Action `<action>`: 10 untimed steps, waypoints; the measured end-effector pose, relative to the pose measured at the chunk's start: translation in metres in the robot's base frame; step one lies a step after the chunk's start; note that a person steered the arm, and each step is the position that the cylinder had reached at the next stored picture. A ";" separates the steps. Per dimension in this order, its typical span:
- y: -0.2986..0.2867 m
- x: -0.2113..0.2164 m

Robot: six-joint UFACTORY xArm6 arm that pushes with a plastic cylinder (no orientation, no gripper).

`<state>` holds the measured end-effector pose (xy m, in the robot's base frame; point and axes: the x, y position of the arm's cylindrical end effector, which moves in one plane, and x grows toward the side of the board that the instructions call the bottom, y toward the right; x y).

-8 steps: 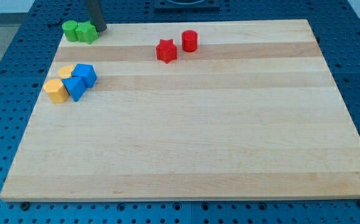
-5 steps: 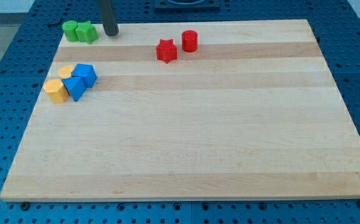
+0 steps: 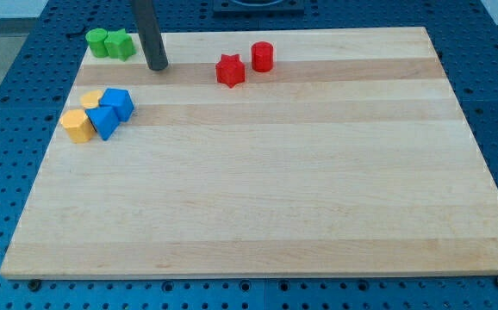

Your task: Move your arm closer to the yellow hexagon

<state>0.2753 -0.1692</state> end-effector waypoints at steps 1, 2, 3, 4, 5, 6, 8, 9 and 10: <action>0.000 0.001; 0.000 0.005; 0.000 0.010; 0.000 0.015; 0.000 0.021; 0.000 0.023; 0.000 0.027; 0.000 0.032; 0.009 0.061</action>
<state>0.3359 -0.1600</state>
